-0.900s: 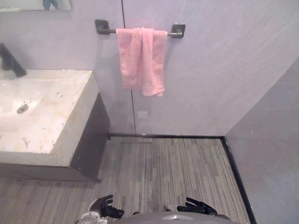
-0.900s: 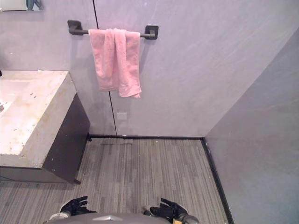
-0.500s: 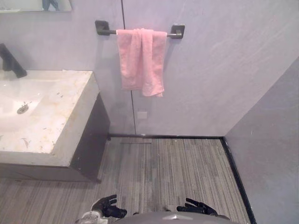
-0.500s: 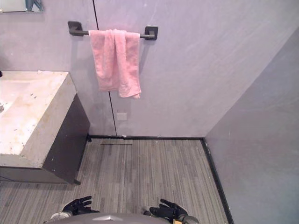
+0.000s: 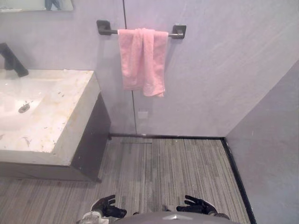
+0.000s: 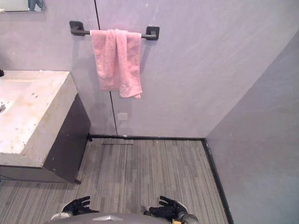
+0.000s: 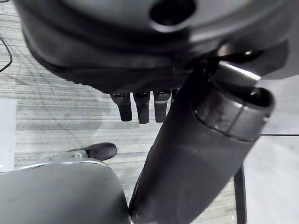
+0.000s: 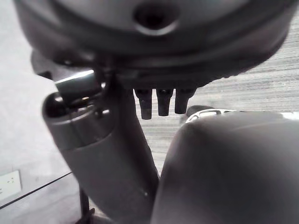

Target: Organize the bathroom.

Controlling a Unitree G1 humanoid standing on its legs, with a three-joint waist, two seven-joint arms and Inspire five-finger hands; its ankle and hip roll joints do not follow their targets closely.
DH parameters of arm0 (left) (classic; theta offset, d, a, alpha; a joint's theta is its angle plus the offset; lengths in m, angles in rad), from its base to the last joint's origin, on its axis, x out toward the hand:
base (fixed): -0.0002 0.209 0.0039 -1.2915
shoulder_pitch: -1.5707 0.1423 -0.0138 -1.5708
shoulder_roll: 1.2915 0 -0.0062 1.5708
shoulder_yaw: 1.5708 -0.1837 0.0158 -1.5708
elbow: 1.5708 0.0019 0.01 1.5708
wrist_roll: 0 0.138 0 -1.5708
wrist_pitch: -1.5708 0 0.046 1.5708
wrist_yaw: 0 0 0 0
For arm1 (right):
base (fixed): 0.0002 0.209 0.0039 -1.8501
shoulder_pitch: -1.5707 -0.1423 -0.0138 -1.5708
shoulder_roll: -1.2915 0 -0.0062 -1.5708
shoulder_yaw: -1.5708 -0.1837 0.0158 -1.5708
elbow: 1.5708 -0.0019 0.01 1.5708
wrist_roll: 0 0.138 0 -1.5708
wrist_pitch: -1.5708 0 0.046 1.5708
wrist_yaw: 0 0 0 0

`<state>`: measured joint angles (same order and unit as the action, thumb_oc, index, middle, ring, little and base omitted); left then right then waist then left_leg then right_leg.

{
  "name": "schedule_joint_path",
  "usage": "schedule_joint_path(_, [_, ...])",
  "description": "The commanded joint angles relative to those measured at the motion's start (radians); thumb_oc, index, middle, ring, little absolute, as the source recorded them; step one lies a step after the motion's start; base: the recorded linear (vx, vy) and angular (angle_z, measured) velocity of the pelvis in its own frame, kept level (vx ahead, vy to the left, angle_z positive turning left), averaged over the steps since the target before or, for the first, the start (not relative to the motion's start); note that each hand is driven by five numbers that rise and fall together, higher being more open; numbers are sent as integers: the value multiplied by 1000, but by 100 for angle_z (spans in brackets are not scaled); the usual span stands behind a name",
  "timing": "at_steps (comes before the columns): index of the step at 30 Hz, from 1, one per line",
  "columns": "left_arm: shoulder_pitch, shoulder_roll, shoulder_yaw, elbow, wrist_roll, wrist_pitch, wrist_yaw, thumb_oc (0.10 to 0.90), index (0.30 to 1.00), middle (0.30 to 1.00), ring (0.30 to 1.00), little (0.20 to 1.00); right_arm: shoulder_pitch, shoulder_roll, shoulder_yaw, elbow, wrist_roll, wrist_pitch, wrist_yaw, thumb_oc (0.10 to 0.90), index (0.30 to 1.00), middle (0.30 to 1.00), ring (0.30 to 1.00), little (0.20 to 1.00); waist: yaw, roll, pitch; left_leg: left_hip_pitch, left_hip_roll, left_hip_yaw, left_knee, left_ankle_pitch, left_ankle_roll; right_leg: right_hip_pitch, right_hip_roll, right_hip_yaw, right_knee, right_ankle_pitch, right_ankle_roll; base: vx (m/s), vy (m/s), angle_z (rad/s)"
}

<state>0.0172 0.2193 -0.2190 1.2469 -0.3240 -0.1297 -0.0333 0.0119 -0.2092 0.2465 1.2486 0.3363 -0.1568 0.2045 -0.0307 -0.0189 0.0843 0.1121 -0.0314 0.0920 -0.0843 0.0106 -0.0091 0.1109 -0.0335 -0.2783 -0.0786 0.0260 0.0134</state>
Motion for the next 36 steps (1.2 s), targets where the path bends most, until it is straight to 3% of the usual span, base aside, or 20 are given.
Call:
schedule_joint_path(1, [-44, -23, 15, 20, -31, -38, 82, 800, 900, 900, 900, 900, -56, -5, 31, -43, -2, -129, -35, 800, 900, 900, 900, 900, -1, 16, 1, -24, 70, 116, 79, -58, -35, 5, -10, -42, 59, -90, 67, 17, -53, 4])
schedule_joint_path(6, [-61, -11, 44, -16, -105, -47, 101, 800, 900, 900, 900, 900, -62, -25, 52, -129, 10, -162, -25, 800, 900, 900, 900, 900, -7, 9, 19, -70, 76, 124, 178, -76, -44, 1, -18, -33, 73, -97, 56, 6, -57, 5])
schedule_joint_path(8, [-72, 11, 66, -85, -139, -57, 120, 800, 900, 900, 900, 900, -63, -52, 61, -234, 7, -161, -30, 800, 900, 900, 900, 900, -8, -12, 45, -147, 81, 130, 355, -114, -39, -2, -37, -16, 91, -99, 40, -25, -104, 15])
schedule_joint_path(12, [-63, 59, 128, -249, -254, -112, 147, 800, 900, 900, 900, 900, -48, -91, 55, -395, 71, -167, -26, 800, 900, 900, 900, 900, -4, -19, 81, -309, 95, 104, 648, -50, -44, -4, -30, 30, 108, -112, 3, 24, -90, 9])
schedule_joint_path(14, [-51, 73, 152, -332, -270, -149, 145, 800, 900, 900, 900, 900, -37, -98, 46, -436, 74, -180, -20, 800, 900, 900, 900, 900, -1, -20, 88, -345, 99, 108, 682, -34, -39, -2, -29, 38, 111, -116, 1, 99, -43, -8])
schedule_joint_path(15, [-39, 85, 155, -451, -284, -164, 164, 800, 900, 900, 900, 900, -25, -100, 38, -477, 65, -180, -24, 800, 900, 900, 900, 900, 4, -12, 98, -351, 123, 137, 629, -8, -42, 11, -16, 37, 108, -124, 4, 165, 19, -15])
schedule_joint_path(17, [-28, 92, 153, -526, -293, -190, 165, 800, 900, 900, 900, 900, -20, -96, 38, -491, 68, -190, -25, 800, 900, 900, 900, 900, 12, 4, 103, -344, 129, 156, 530, 23, -51, 23, 1, 37, 107, -132, 8, 208, 63, -10])
schedule_joint_path(18, [-16, 106, 140, -647, -290, -198, 169, 800, 900, 900, 900, 900, -13, -90, 39, -500, 76, -203, -24, 800, 900, 900, 900, 900, 21, 30, 105, -332, 140, 184, 374, 66, -60, 39, 31, 40, 104, -146, 11, 200, 71, 7])
schedule_joint_path(19, [-13, 106, 138, -656, -287, -200, 171, 800, 900, 900, 900, 900, -11, -90, 39, -500, 76, -204, -24, 800, 900, 900, 900, 900, 23, 30, 107, -323, 138, 189, 349, 75, -61, 43, 31, 41, 105, -148, 12, 317, 106, 19])
schedule_joint_path(21, [-4, 124, 102, -757, -265, -249, 172, 800, 900, 900, 900, 900, 9, -92, 45, -504, 70, -226, -23, 800, 900, 900, 900, 900, 39, 62, 107, -334, 168, 238, 127, 189, -101, 96, 70, 39, 90, -171, 17, 414, 85, 20])
schedule_joint_path(23, [3, 123, 82, -805, -271, -260, 148, 800, 900, 900, 900, 900, 26, -94, 50, -510, 94, -235, -34, 800, 900, 900, 900, 900, 53, 61, 112, -347, 190, 251, 58, 229, -120, 129, 66, 17, 91, -184, 22, 415, 41, -3])
schedule_joint_path(25, [0, 128, 58, -829, -245, -268, 116, 800, 900, 900, 900, 900, 30, -95, 52, -511, 105, -239, -43, 800, 900, 900, 900, 900, 45, 53, 111, -335, 195, 262, 76, 222, -133, 137, 56, -8, 111, -210, 21, 350, 18, -22])
schedule_joint_path(27, [2, 129, 32, -869, -222, -246, 107, 800, 900, 900, 900, 900, 30, -91, 61, -522, 121, -233, -61, 800, 900, 900, 900, 900, 49, 63, 111, -328, 205, 269, 111, 228, -120, 121, 57, -13, 149, -213, 18, 293, 52, -11])
schedule_joint_path(30, [6, 139, 9, -908, -210, -204, 59, 800, 900, 900, 900, 900, 30, -83, 68, -537, 112, -236, -98, 800, 900, 900, 900, 900, 54, 63, 98, -306, 175, 247, 112, 166, -86, 123, 37, 17, 209, -245, 36, 296, 97, -28])
schedule_joint_path(33, [13, 151, -4, -926, -231, -173, 26, 800, 900, 900, 900, 900, 38, -79, 62, -578, 123, -246, -134, 800, 900, 900, 900, 900, 50, 60, 83, -277, 137, 221, 90, 123, -52, 113, 10, 52, 285, -230, 75, 299, 150, -21])
schedule_joint_path(34, [12, 156, -15, -923, -276, -159, 17, 800, 900, 900, 900, 900, 40, -76, 57, -602, 100, -262, -162, 800, 900, 900, 900, 900, 49, 62, 69, -262, 113, 209, 74, 99, -29, 101, -3, 70, 339, -204, 101, 254, 143, 1])
schedule_joint_path(36, [14, 163, -18, -926, -230, -176, -4, 800, 900, 900, 900, 900, 49, -70, 54, -636, 90, -267, -195, 800, 900, 900, 900, 900, 53, 57, 56, -252, 89, 203, 61, 86, -9, 98, -34, 64, 398, -161, 134, 225, 129, 8])
